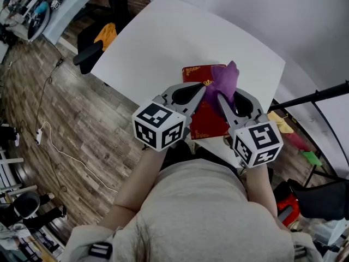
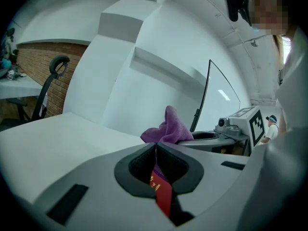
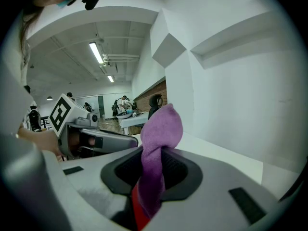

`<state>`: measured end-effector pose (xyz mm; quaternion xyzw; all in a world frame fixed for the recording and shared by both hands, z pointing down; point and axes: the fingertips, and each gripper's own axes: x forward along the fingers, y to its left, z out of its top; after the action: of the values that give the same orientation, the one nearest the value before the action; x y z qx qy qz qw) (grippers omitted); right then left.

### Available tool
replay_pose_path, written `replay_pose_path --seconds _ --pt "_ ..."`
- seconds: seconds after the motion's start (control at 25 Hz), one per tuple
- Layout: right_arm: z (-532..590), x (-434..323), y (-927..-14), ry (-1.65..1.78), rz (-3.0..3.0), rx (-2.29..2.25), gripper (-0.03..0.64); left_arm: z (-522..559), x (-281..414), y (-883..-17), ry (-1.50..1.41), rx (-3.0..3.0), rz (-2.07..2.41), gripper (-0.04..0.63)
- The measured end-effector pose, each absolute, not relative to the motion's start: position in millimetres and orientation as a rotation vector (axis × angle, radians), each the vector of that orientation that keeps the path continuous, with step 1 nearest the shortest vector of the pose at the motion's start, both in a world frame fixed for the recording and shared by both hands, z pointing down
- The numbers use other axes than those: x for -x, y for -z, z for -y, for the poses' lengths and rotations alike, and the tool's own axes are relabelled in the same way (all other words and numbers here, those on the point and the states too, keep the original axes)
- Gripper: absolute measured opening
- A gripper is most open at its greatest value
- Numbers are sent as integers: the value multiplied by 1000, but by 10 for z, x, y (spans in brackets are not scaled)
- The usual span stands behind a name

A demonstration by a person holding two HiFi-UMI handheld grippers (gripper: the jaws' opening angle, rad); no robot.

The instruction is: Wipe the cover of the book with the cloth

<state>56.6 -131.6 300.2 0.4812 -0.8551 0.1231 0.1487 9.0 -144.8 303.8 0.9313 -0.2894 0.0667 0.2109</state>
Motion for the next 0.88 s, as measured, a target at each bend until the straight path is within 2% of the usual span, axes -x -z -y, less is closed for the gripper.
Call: replay_pose_path --seconds 0.88 --pt "1296 -609 -3070 -306 2412 -1350 103 1381 -28 -3146 -205 -2561 816 23"
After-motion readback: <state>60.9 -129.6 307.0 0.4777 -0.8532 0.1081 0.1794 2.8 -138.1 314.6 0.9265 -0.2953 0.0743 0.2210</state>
